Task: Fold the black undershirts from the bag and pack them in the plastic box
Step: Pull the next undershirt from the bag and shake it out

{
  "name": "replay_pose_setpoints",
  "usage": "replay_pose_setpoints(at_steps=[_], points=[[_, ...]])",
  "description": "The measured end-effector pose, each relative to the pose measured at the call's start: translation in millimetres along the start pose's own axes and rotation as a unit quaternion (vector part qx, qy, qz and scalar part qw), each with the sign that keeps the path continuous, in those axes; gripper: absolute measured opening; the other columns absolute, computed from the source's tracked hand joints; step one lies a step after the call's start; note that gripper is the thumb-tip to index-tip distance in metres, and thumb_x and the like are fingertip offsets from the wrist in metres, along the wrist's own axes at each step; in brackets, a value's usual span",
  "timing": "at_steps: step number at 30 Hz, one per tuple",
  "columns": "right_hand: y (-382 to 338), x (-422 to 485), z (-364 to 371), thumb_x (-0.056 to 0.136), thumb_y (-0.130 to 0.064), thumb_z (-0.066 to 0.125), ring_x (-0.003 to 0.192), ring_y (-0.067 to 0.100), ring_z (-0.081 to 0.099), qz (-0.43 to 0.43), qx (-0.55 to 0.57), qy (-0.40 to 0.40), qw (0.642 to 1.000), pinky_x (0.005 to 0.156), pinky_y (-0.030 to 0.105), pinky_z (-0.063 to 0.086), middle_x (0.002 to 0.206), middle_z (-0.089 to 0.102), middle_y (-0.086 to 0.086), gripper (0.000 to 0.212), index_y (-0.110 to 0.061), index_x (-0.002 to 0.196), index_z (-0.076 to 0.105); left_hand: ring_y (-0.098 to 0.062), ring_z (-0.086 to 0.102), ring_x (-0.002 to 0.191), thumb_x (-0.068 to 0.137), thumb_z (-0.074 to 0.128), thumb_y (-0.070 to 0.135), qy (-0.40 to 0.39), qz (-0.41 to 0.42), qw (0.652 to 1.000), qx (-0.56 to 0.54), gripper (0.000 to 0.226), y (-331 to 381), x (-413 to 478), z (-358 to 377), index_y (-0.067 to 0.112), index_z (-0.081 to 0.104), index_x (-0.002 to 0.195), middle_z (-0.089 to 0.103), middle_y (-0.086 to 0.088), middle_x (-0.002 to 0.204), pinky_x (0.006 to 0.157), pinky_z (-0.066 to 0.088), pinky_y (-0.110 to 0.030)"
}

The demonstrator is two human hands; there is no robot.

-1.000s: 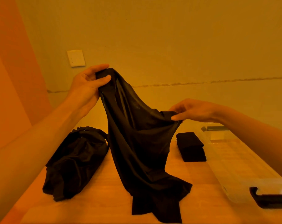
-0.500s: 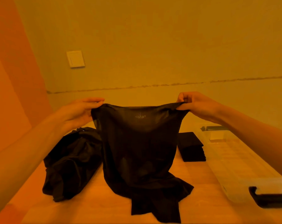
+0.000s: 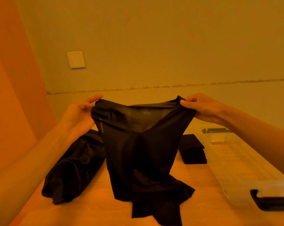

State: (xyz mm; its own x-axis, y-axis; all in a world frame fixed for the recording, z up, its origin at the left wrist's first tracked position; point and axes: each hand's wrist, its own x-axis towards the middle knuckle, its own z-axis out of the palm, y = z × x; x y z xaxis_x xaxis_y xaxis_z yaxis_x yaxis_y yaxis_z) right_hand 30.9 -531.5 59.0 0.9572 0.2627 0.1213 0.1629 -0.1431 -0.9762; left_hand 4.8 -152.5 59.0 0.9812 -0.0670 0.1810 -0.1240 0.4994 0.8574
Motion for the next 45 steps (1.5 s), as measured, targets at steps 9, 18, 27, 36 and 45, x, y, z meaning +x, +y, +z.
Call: replay_pose_setpoints(at_steps=[9,18,27,36,45], points=[[1.6,-0.6,2.4,0.083,-0.037,0.062,0.079,0.008,0.060,-0.050,-0.006,0.012,0.999,0.080,0.025,0.043,0.078,0.064,-0.002,0.022,-0.016,0.077,0.066,-0.018,0.071,0.100,0.084,0.072,-0.003,0.045,0.060,0.956,0.285,0.019,-10.0,-11.9,-3.6,0.013,0.077,0.093,0.073,-0.004,0.105,0.083,0.056,-0.024],[2.2,-6.4,-2.4,0.083,-0.035,0.067,0.065,0.010,0.058,-0.039,-0.089,-0.021,0.995,0.063,0.022,0.043,0.069,0.062,0.000,0.021,-0.016,0.076,0.066,-0.008,0.057,0.078,0.082,0.082,0.022,0.009,0.177,0.707,0.685,0.012,-1.4,-6.6,-11.7,0.023,0.070,0.080,0.058,0.003,0.095,0.066,0.047,-0.018],[-7.4,-11.4,-15.9,0.099,-0.028,0.061,0.074,0.010,0.059,-0.049,-0.309,-0.059,0.948,0.075,0.029,0.043,0.079,0.064,0.005,0.027,-0.004,0.090,0.068,-0.011,0.064,0.068,0.058,0.089,0.060,-0.163,0.064,0.871,0.458,0.047,10.7,-12.1,-13.4,0.022,0.072,0.080,0.070,-0.002,0.075,0.062,0.049,-0.017],[-23.4,-1.0,-5.0,0.102,-0.036,0.058,0.072,0.010,0.062,-0.138,-0.134,0.102,0.976,0.064,0.022,0.045,0.077,0.067,-0.002,0.024,-0.021,0.084,0.062,-0.006,0.043,0.050,0.072,0.083,0.025,-0.181,0.132,0.828,0.515,0.026,-0.1,-18.3,2.2,0.005,0.067,0.077,0.046,0.003,0.053,0.051,0.033,-0.015],[-22.9,1.7,-9.5,0.101,-0.038,0.058,0.063,0.002,0.060,-0.107,-0.119,0.151,0.976,0.055,0.015,0.044,0.075,0.066,-0.005,0.024,-0.023,0.083,0.063,-0.009,0.049,0.056,0.089,0.061,0.041,-0.115,0.231,0.806,0.533,0.037,-6.8,-21.7,28.0,0.012,0.059,0.068,0.054,-0.006,0.060,0.058,0.037,-0.022]])
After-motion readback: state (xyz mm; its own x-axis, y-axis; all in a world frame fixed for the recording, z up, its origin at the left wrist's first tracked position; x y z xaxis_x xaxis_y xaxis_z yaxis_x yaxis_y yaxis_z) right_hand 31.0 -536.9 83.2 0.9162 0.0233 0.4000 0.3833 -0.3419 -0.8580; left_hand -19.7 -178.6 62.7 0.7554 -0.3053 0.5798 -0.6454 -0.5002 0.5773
